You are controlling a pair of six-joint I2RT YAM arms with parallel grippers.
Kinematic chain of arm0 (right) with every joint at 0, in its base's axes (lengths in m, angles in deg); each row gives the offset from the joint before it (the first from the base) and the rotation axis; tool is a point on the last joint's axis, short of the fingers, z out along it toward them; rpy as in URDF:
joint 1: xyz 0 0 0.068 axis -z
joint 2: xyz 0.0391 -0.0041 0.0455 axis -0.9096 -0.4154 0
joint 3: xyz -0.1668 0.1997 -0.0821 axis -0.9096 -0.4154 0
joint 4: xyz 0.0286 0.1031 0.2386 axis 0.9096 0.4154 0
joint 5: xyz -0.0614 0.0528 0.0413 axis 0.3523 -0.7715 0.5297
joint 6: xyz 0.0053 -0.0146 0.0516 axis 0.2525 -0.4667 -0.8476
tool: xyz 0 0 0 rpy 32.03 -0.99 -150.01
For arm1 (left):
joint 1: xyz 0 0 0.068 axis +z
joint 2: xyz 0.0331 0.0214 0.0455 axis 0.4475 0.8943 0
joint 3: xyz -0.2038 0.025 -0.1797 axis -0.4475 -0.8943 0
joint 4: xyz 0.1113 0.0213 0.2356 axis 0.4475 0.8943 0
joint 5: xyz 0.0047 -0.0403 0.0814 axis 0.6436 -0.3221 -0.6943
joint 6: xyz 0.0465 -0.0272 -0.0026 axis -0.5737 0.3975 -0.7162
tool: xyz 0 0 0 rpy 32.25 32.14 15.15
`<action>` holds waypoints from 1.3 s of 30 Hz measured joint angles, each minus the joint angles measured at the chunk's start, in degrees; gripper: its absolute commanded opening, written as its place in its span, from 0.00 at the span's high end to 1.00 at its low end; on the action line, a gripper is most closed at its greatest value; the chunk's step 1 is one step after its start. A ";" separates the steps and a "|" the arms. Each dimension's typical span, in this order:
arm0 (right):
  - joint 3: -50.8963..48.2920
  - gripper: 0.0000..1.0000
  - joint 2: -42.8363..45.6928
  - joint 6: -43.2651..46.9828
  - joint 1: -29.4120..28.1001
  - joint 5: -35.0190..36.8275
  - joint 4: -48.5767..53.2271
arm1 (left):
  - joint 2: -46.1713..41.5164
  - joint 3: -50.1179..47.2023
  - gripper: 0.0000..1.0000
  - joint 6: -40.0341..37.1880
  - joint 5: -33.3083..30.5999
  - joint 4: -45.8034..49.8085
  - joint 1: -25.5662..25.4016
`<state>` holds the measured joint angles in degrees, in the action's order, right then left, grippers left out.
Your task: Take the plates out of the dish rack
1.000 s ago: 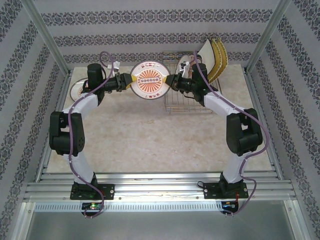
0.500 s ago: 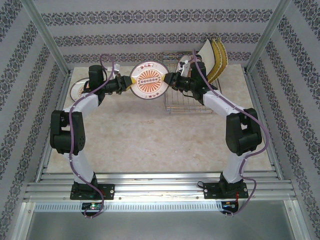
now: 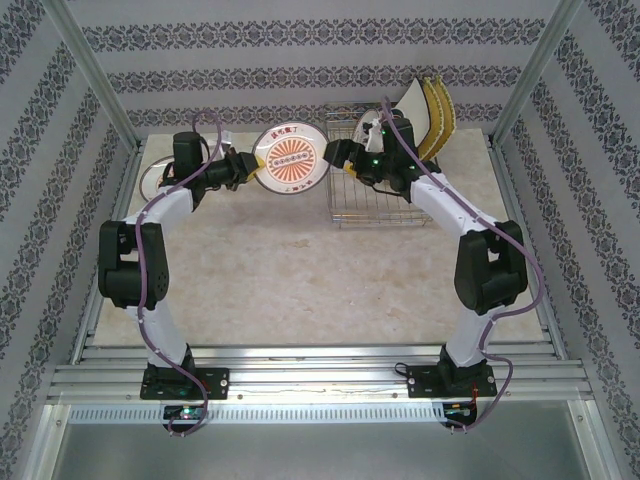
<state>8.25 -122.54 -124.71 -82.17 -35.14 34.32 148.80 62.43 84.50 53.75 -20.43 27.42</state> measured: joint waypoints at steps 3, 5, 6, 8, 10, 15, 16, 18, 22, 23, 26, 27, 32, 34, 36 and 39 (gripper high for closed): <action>4.02 0.02 0.33 4.96 0.48 4.61 9.33 | -0.11 -0.11 1.00 -0.02 -0.52 0.09 1.25; 7.39 0.02 0.61 8.87 0.63 9.16 15.74 | -0.57 -0.61 1.00 -0.02 -1.27 0.22 2.51; 8.83 0.02 1.14 10.91 0.74 11.74 19.10 | -0.98 -1.11 1.00 -0.02 -1.64 0.22 3.34; 11.26 0.02 2.34 14.82 0.76 17.11 25.81 | -1.70 -2.03 1.00 -0.02 -2.01 0.31 4.96; 14.14 0.02 3.30 18.60 0.83 22.97 32.96 | -2.29 -2.80 1.00 -0.02 -2.64 0.46 6.82; 17.81 0.02 4.94 25.09 2.32 33.35 45.38 | -3.13 -3.30 1.00 -0.28 -3.89 1.66 10.23; 17.81 0.02 5.22 25.88 3.04 34.69 47.19 | -3.34 -3.45 1.00 -0.44 -4.11 1.88 10.82; 17.81 0.02 5.51 27.28 4.61 36.89 50.29 | -3.96 -3.80 1.00 -0.68 -4.35 2.32 11.93; 16.83 0.02 5.81 29.42 6.88 39.10 52.85 | -5.35 -4.44 1.00 -1.84 -4.74 4.02 14.12; 16.22 0.02 5.97 29.70 7.13 39.21 53.02 | -5.66 -4.61 1.00 -2.16 -4.92 4.39 14.62; 14.47 0.02 6.14 30.25 7.21 39.26 53.55 | -6.34 -5.16 1.00 -3.41 -5.51 5.62 16.04; 14.12 0.02 6.14 30.40 7.21 39.26 53.66 | -6.49 -5.49 1.00 -3.72 -5.68 5.81 16.55; 13.81 0.02 6.14 31.10 7.26 39.26 53.92 | -7.37 -8.26 1.00 -4.55 -5.97 6.40 19.39; 13.81 0.02 6.14 31.28 7.41 39.26 54.01 | -7.63 -9.57 1.00 -4.52 -6.14 6.25 20.83; 13.81 0.02 6.14 31.30 7.61 39.26 54.01 | -7.82 -10.95 1.00 -4.42 -6.27 5.95 22.10; 13.81 0.02 6.14 31.30 7.61 39.26 54.01 | -7.91 -12.48 1.00 -4.09 -6.80 5.49 23.76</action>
<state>22.07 -116.40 -93.41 -74.56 4.12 88.32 140.89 49.95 80.41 46.95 -14.94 51.18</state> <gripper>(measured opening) 0.978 0.091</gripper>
